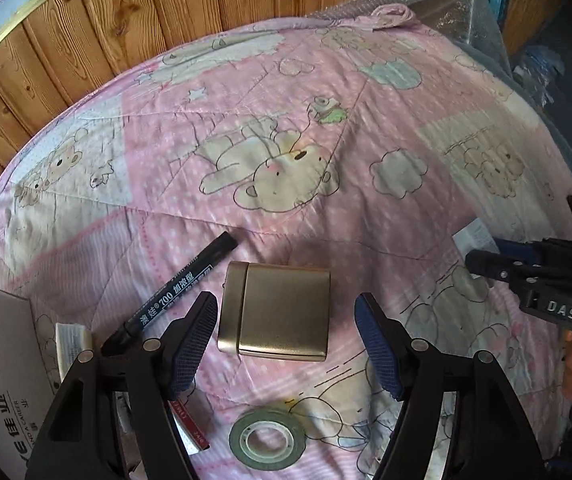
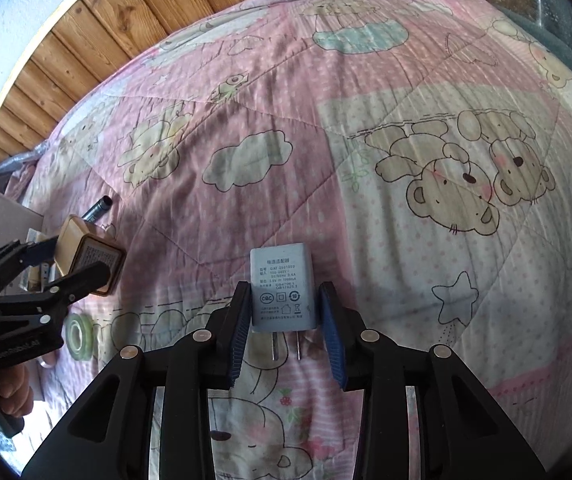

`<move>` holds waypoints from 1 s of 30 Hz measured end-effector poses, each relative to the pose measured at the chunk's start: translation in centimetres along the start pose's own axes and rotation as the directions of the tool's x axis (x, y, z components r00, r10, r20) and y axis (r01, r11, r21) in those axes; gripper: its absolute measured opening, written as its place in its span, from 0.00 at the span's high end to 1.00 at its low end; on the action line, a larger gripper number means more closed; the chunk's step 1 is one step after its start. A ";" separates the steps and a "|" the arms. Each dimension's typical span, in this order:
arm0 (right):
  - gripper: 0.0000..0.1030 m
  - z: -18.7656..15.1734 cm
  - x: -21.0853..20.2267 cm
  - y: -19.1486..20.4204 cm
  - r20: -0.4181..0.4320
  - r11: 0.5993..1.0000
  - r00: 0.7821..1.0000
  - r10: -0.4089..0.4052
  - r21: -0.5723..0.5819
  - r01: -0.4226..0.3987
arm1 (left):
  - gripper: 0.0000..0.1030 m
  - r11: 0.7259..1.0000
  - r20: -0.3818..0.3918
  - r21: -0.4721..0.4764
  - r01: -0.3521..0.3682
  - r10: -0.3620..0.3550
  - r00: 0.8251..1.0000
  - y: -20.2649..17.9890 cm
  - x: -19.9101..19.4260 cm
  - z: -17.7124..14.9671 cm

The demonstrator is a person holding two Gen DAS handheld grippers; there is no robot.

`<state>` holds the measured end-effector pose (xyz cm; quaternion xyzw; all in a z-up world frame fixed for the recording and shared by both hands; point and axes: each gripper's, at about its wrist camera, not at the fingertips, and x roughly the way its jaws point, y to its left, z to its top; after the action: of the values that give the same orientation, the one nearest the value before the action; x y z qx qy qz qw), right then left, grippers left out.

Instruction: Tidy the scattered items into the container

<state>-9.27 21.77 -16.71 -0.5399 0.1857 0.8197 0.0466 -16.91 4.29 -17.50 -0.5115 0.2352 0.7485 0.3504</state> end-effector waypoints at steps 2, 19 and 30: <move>0.67 0.0 0.0 0.1 0.003 1.000 1.000 -0.010 -0.007 0.010 | 0.50 1.000 -0.028 -0.022 0.003 -0.004 1.000 0.3 0.8 -0.2; 0.68 -0.9 -2.9 2.0 0.005 1.000 1.000 0.023 0.020 -0.023 | 0.50 0.987 0.018 -0.134 0.087 -0.085 0.996 1.5 -3.2 -2.0; 0.68 -3.1 -4.8 5.3 -0.016 0.999 0.999 0.046 -0.001 -0.046 | 0.50 0.968 0.076 -0.211 0.133 -0.120 0.990 2.4 -7.9 -3.9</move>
<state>-6.04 16.32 -12.12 -0.5421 0.1979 0.8163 0.0257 -14.65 -2.26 -11.60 -0.5368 0.1085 0.7613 0.3471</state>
